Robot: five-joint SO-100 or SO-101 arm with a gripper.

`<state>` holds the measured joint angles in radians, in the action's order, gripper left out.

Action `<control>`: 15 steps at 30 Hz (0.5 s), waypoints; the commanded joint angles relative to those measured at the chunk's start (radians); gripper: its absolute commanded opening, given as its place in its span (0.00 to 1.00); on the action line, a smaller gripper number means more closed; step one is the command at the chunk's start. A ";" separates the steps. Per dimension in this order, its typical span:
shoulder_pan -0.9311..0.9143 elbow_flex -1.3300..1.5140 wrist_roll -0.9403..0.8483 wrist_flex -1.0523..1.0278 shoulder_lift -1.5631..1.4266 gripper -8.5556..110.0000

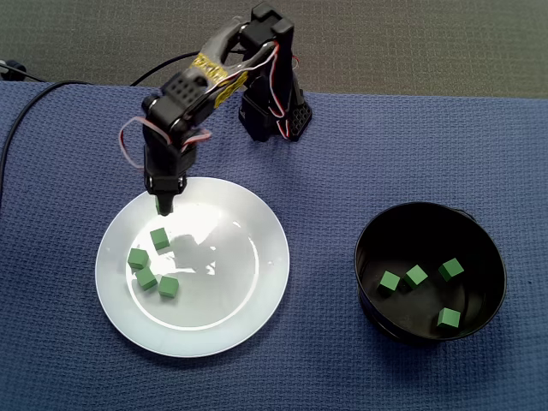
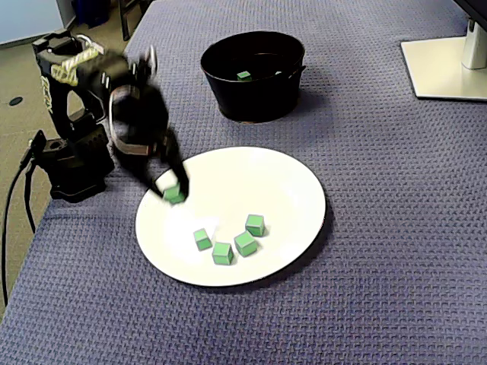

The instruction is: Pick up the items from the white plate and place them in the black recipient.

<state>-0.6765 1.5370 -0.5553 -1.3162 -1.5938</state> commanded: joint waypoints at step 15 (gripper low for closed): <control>1.154 -0.776 0.074 -0.198 0.181 0.07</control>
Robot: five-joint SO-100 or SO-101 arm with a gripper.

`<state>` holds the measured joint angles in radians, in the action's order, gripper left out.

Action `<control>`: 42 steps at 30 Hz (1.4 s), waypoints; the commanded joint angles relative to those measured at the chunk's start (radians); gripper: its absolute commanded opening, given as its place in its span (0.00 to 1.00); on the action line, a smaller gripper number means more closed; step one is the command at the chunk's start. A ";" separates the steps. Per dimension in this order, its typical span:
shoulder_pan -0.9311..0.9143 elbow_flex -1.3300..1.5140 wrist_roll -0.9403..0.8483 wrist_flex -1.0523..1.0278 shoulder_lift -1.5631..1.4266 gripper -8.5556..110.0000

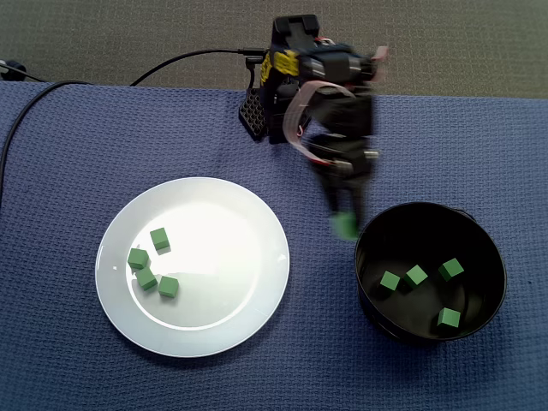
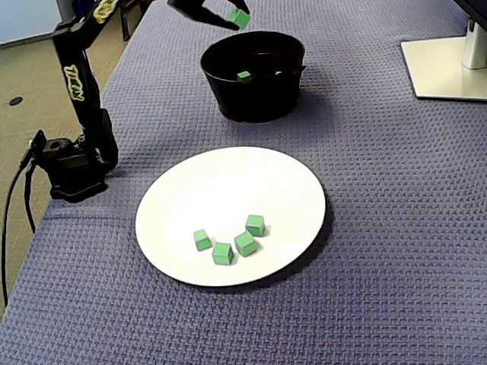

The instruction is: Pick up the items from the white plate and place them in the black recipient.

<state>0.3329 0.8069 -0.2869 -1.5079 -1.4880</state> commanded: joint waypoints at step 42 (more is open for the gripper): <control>-0.856 0.235 -1.614 -0.442 -0.055 0.34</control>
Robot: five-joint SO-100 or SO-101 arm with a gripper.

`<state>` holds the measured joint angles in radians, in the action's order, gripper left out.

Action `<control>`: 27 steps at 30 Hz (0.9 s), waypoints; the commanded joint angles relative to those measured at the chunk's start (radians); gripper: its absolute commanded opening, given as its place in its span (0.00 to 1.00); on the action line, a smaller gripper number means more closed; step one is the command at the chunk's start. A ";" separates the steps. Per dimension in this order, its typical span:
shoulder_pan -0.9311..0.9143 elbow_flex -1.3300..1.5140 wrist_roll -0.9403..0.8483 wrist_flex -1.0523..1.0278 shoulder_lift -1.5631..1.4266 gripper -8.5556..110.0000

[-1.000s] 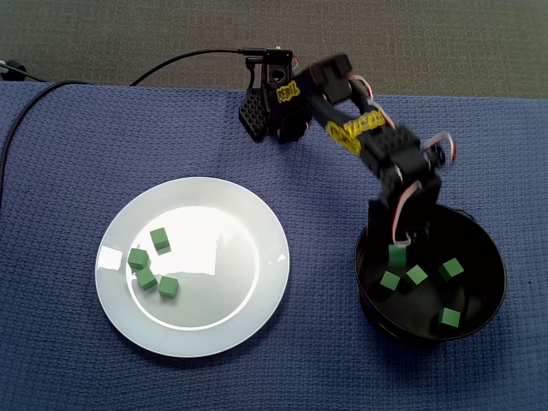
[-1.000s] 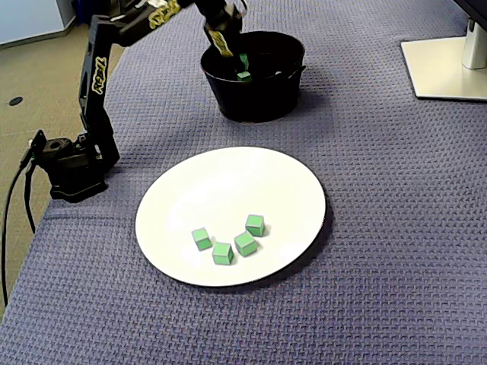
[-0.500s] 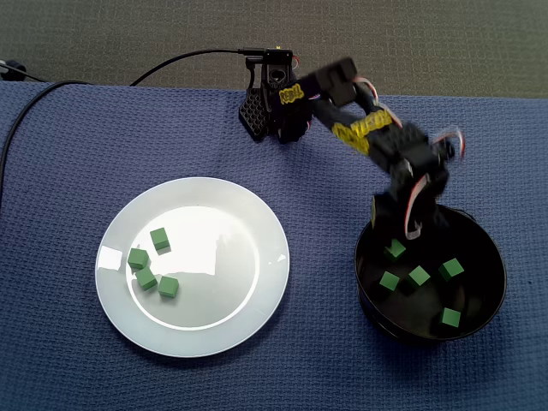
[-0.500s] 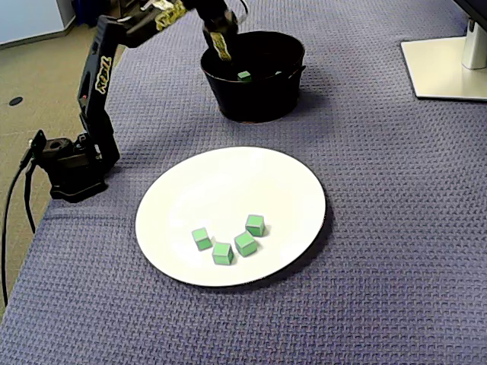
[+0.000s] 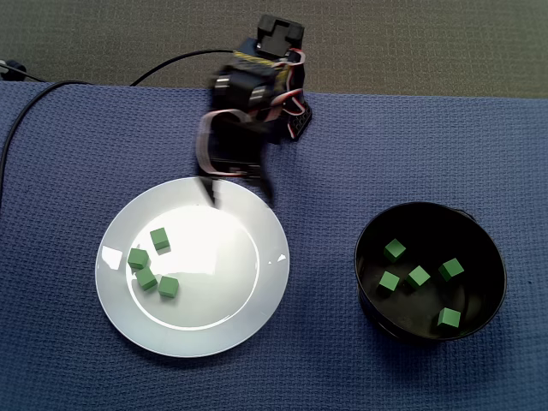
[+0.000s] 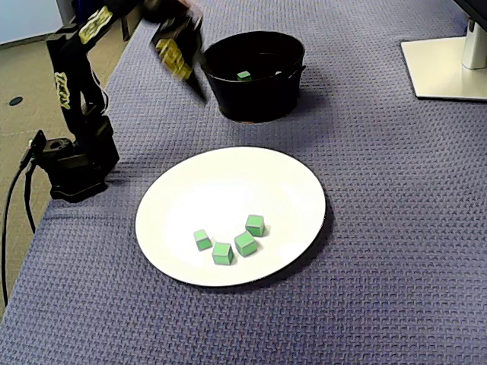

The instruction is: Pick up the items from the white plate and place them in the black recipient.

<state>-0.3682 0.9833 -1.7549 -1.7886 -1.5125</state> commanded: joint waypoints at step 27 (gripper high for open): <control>-0.301 0.365 -0.350 0.676 0.288 0.32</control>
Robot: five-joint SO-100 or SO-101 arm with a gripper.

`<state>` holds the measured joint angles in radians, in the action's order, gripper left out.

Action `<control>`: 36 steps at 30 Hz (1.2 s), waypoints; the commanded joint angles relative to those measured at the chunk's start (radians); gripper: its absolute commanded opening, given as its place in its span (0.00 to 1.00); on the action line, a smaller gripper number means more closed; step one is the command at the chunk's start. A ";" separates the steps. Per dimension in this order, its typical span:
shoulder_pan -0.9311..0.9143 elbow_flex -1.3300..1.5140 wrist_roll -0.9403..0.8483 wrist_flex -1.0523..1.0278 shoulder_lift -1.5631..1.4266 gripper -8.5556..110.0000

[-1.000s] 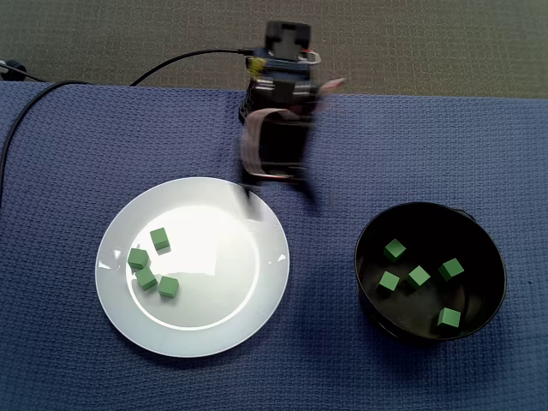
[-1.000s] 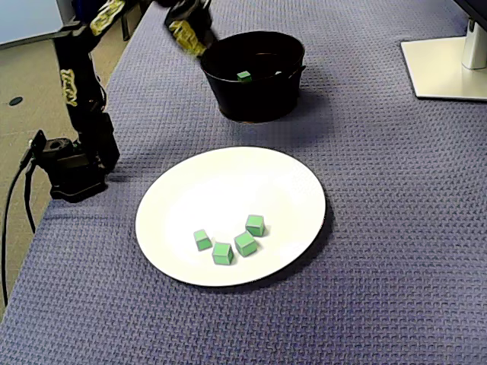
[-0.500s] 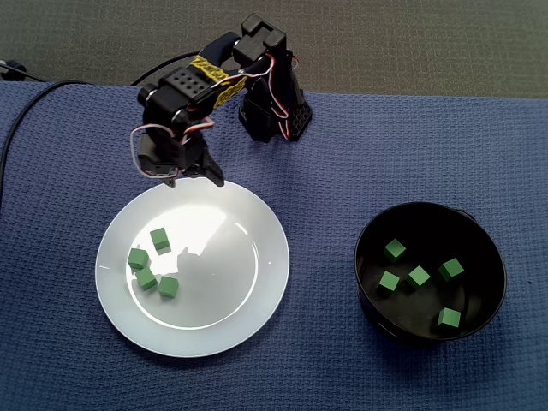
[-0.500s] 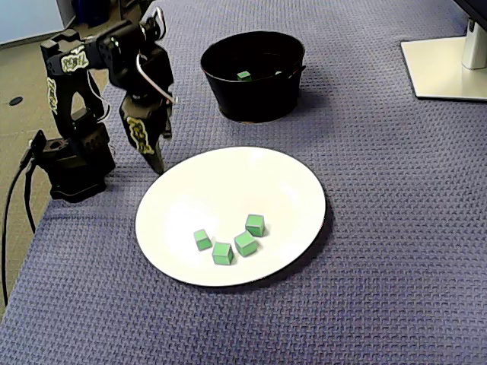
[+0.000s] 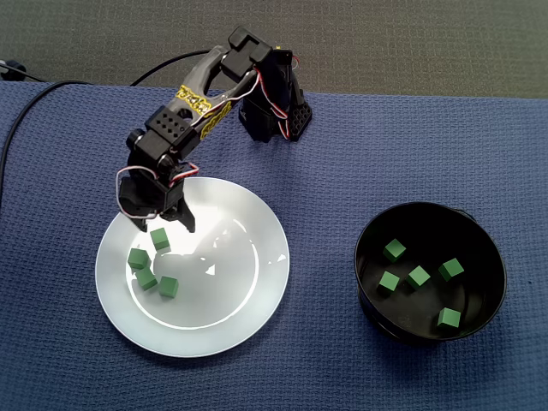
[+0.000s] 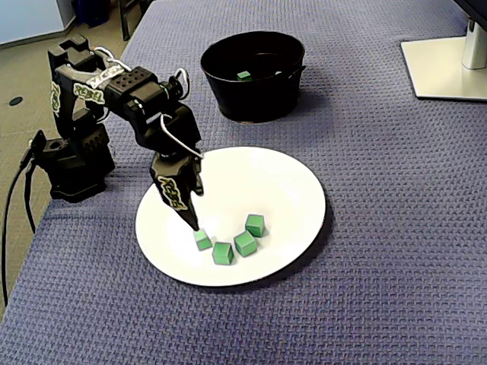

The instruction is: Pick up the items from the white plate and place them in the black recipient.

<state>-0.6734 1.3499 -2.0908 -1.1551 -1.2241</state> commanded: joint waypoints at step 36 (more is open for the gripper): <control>-0.018 0.140 0.189 0.150 -0.037 0.07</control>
<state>-0.6719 1.5570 -2.0003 -0.9097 -1.1842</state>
